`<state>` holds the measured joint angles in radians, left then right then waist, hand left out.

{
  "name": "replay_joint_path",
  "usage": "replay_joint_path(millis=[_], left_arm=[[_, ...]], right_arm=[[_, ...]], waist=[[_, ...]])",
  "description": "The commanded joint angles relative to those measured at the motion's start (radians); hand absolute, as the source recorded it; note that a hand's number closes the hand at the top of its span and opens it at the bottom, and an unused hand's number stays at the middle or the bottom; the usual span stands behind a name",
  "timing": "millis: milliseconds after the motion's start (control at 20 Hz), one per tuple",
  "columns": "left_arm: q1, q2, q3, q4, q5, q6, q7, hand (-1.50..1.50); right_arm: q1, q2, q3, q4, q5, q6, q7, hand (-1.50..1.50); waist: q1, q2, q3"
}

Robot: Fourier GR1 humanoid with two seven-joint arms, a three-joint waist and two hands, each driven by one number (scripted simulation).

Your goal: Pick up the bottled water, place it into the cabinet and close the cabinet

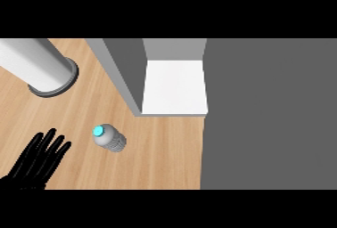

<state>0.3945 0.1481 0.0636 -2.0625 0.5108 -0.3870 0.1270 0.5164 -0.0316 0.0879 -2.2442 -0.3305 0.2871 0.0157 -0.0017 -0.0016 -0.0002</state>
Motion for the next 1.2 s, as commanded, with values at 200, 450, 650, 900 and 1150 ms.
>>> replay_joint_path(millis=[200,450,650,900,1150], left_arm=[[0.003,-0.069,0.006,0.094,-0.132,0.004,-0.091,-1.50],[-0.113,0.001,0.114,0.257,-0.107,-0.071,-0.152,-1.50],[-0.210,-0.001,0.113,0.425,-0.200,-0.073,-0.229,-1.50],[-0.325,0.045,0.151,0.617,-0.237,-0.101,-0.285,-1.50],[-0.308,0.000,0.101,0.601,-0.281,-0.067,-0.262,-1.50]], right_arm=[[0.005,-0.017,-0.060,-0.020,-0.067,0.020,0.013,-1.50],[0.018,0.014,-0.009,0.028,0.025,0.056,-0.060,-1.50],[0.106,0.030,0.070,0.001,0.087,0.068,-0.080,-1.50],[0.005,0.010,-0.013,0.058,0.023,0.062,-0.076,-1.50],[0.069,-0.011,-0.017,0.043,0.002,0.096,-0.105,-1.50]], waist=[[0.001,0.000,0.000],[-0.001,0.000,0.000],[-0.007,0.000,0.000],[-0.006,0.003,0.000],[-0.004,0.001,0.000]])
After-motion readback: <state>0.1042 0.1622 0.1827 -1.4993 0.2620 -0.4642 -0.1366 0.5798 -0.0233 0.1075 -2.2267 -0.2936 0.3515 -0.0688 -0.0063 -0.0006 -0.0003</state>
